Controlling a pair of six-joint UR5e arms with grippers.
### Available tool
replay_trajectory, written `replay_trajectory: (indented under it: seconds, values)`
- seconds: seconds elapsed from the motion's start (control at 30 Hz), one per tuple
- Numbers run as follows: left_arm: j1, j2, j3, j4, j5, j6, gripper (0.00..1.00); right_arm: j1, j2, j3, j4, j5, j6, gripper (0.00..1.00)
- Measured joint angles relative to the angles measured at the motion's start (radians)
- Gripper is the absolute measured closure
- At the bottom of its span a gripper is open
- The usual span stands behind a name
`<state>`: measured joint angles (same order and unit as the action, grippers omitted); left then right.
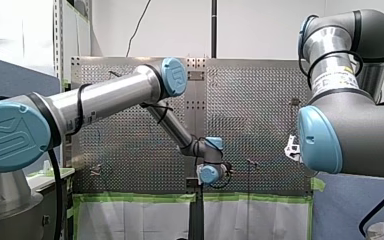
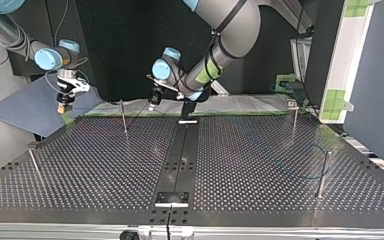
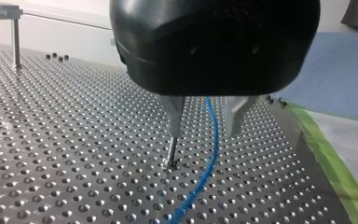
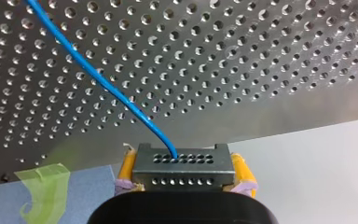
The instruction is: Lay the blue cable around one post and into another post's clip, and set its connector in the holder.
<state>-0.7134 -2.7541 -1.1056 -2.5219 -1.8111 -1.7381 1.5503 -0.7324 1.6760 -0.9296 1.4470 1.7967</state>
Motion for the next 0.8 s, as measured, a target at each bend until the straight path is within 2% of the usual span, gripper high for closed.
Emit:
replay_trajectory:
  seconds: [0.27,0.67,0.8]
  values:
    - [-0.019,0.000,0.000,-0.007,-0.015,0.035,0.00,0.008,0.001,0.000,0.008,-0.001,-0.003,1.00]
    - [-0.044,0.004,-0.008,-0.026,-0.017,0.047,0.00,0.027,0.001,0.000,-0.006,-0.003,-0.003,1.00]
    - [-0.050,0.026,-0.032,-0.008,-0.017,0.053,0.00,0.029,0.001,0.000,-0.007,-0.003,-0.003,1.00]
